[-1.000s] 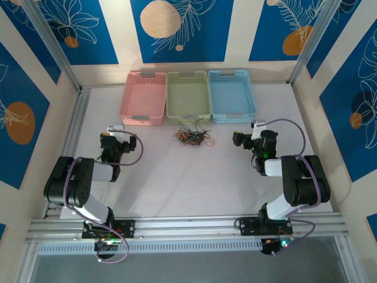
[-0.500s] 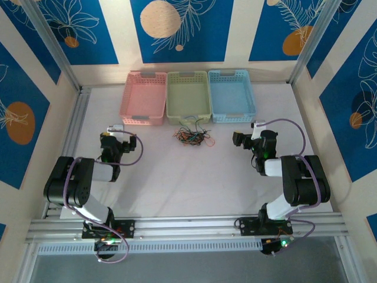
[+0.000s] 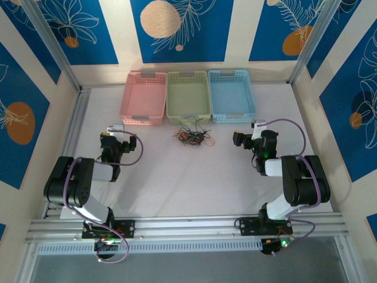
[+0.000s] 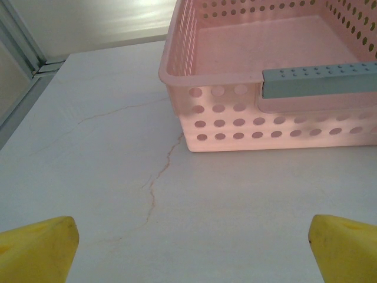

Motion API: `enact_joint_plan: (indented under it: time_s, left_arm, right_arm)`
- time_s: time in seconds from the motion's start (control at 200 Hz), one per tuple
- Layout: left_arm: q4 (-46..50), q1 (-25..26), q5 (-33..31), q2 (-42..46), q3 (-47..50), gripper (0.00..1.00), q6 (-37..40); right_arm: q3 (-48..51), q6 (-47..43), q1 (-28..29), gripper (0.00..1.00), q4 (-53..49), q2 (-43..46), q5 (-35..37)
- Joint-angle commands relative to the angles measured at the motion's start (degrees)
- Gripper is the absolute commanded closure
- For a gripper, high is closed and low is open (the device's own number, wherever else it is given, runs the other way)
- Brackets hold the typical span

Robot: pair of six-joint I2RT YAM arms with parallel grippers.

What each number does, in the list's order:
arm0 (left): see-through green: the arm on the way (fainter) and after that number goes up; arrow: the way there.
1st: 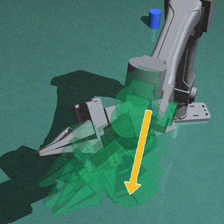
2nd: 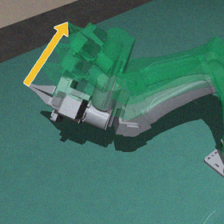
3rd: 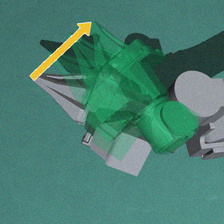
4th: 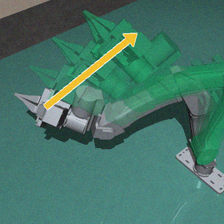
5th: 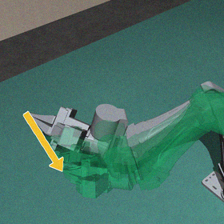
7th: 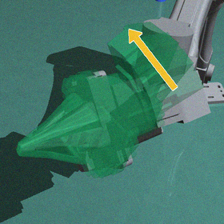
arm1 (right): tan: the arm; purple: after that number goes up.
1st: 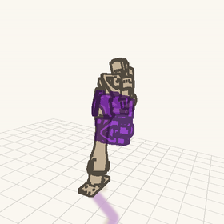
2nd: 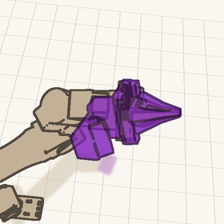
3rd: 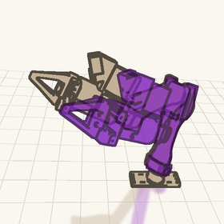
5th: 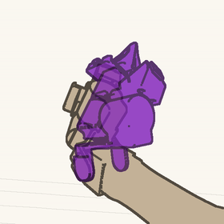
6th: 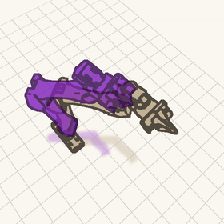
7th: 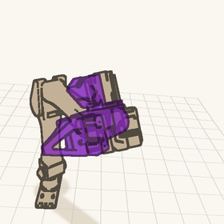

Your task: Untangle the cables

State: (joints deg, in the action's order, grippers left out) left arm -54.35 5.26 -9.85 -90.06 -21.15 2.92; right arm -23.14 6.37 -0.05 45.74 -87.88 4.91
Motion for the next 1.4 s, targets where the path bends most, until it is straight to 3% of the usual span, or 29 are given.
enact_joint_plan:
  time_s: [0.0, 0.155, 0.215, 0.31, 0.435, 0.525, 0.58, 0.625, 0.735, 0.92, 1.085, 1.175, 1.246, 1.396]
  left_arm:
    - [0.0, -0.1, 0.7, 0.5, 0.0, 0.00, -0.8]
    - [-2.7, 1.9, 1.9, 3.2, 2.6, 0.00, 2.6]
    - [-0.8, 5.0, -3.4, 8.4, 3.8, 0.00, 4.6]
    - [8.0, 7.7, -6.5, 18.5, 3.9, 0.00, 4.4]
    - [20.8, 7.8, -6.8, 32.4, 3.6, 0.00, -8.0]
    - [44.6, 7.5, -9.1, 40.4, -2.6, 0.00, -25.5]
    - [55.1, 6.5, -4.1, 42.7, -6.0, 0.00, -33.1]
    - [59.9, 5.5, 3.1, 43.9, -7.9, 0.00, -35.9]
    - [71.4, 5.4, 14.4, 47.6, -12.2, 0.00, -38.3]
    - [83.7, 5.3, 28.1, 52.5, -19.3, 0.01, -32.5]
    - [92.6, 5.3, 26.5, 54.2, -24.6, 0.03, -27.4]
    - [92.8, 5.3, 24.6, 55.4, -24.5, 0.02, -27.9]
    - [91.5, 5.3, 25.5, 55.2, -24.2, 0.01, -29.0]
    - [90.7, 5.3, 25.7, 54.9, -23.1, 0.02, -29.7]
  right_arm:
    - [-0.9, -0.7, -0.2, 0.01, 0.2, 0.6, -0.6]
    - [0.9, -1.9, 2.6, 0.01, 1.9, 2.7, 5.2]
    - [2.9, -1.9, 3.5, 0.01, 3.6, 5.5, 8.7]
    - [-0.4, 0.3, 5.7, 0.01, -12.3, 15.2, 11.6]
    - [-4.6, 7.0, 6.9, 0.01, -27.1, 25.3, 9.0]
    - [-7.2, 11.3, 7.8, 0.01, -35.3, 30.4, 3.2]
    - [-9.6, 12.6, 8.8, 0.01, -39.9, 31.3, -4.2]
    - [-11.4, 12.9, 10.8, 0.00, -43.9, 31.2, -6.0]
    - [-16.9, 12.8, 19.0, 0.03, -53.5, 27.7, -6.1]
    - [-28.5, 15.8, 26.7, 0.08, -64.5, 15.4, -3.3]
    - [-37.0, 16.6, 28.5, 0.08, -65.2, 3.2, -2.0]
    - [-44.0, 17.2, 28.8, 0.11, -67.5, -5.5, -1.2]
    - [-49.4, 16.8, 28.9, 0.20, -69.3, -11.8, 0.0]
    - [-57.0, 17.1, 28.9, 0.21, -68.2, -20.9, 1.8]
